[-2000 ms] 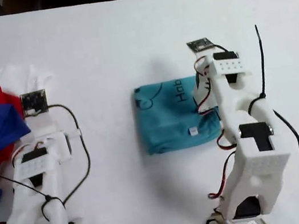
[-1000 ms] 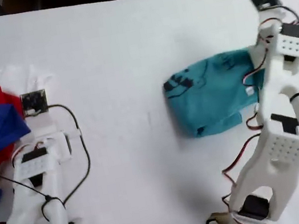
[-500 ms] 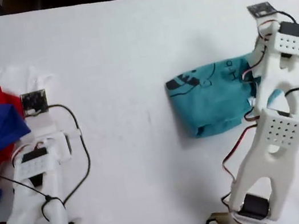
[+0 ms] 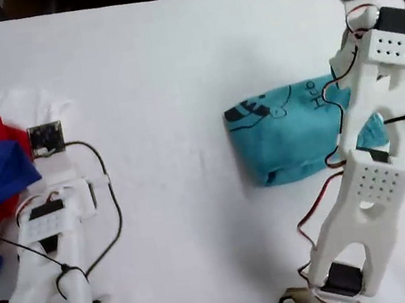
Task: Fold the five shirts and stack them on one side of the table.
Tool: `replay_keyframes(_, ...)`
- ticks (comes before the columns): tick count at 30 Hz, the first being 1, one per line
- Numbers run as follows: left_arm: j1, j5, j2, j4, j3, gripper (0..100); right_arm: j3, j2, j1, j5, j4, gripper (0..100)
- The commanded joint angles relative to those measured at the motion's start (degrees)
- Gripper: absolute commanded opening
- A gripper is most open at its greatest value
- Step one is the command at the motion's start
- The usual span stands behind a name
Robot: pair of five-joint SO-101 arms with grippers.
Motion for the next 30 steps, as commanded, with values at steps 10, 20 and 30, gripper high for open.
replay_keyframes(10,0.8,0.2,0.1,-1.1,-0.8,3,58.0,-38.7,-20.4,-3.3,-16.8,19.7)
replay_keyframes(20,0.8,0.2,0.1,-1.1,-0.8,3,75.9,-42.4,-23.0,-5.0,-31.3,19.7)
replay_keyframes(30,0.8,0.2,0.1,-1.1,-0.8,3,75.5,-37.8,-23.3,-5.0,-35.1,19.7)
